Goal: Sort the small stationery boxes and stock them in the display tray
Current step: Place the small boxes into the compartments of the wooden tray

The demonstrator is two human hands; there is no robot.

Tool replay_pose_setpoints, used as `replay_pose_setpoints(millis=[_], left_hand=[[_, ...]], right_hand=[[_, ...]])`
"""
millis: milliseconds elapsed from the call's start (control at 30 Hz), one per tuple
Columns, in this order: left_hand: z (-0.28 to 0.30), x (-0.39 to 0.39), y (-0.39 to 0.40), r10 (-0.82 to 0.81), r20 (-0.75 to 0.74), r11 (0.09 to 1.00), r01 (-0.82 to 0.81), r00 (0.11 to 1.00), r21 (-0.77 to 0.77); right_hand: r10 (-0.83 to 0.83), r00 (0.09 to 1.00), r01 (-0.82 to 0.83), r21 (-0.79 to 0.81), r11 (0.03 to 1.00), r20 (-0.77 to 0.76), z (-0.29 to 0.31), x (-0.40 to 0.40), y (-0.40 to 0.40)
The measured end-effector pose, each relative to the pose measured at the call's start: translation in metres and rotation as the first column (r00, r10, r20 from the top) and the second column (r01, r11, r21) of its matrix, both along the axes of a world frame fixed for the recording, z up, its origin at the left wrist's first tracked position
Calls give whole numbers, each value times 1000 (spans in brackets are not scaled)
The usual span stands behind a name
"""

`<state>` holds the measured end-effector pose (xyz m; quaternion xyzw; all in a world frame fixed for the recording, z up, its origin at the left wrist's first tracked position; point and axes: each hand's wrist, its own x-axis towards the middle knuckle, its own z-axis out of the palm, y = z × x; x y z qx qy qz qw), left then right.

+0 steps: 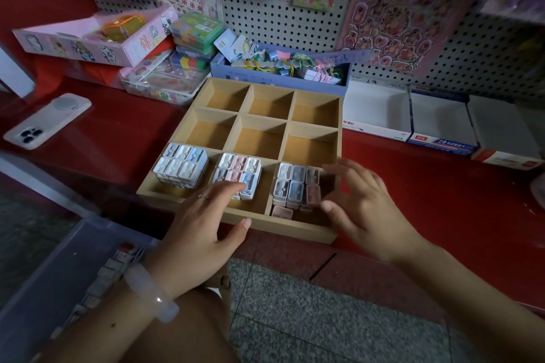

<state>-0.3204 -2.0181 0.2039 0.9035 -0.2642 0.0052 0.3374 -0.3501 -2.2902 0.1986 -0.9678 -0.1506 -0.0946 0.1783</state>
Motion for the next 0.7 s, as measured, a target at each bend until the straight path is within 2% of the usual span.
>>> replay_pose_setpoints(millis=[100, 467, 600, 700], left_hand=[[0, -1, -1, 0, -9, 1000, 0, 1000, -7], [1, -3, 14, -15, -11, 1000, 15, 1000, -7], [1, -5, 25, -16, -13, 999, 16, 1000, -31], [1, -12, 40, 4, -14, 999, -5, 1000, -50]], right_hand=[[-80, 996, 81, -40, 996, 28, -2, 0, -3], [-62, 998, 60, -76, 995, -14, -5, 3, 2], [-63, 998, 63, -113, 992, 7, 0, 2, 4], [-120, 991, 126, -135, 983, 51, 11, 4, 11]])
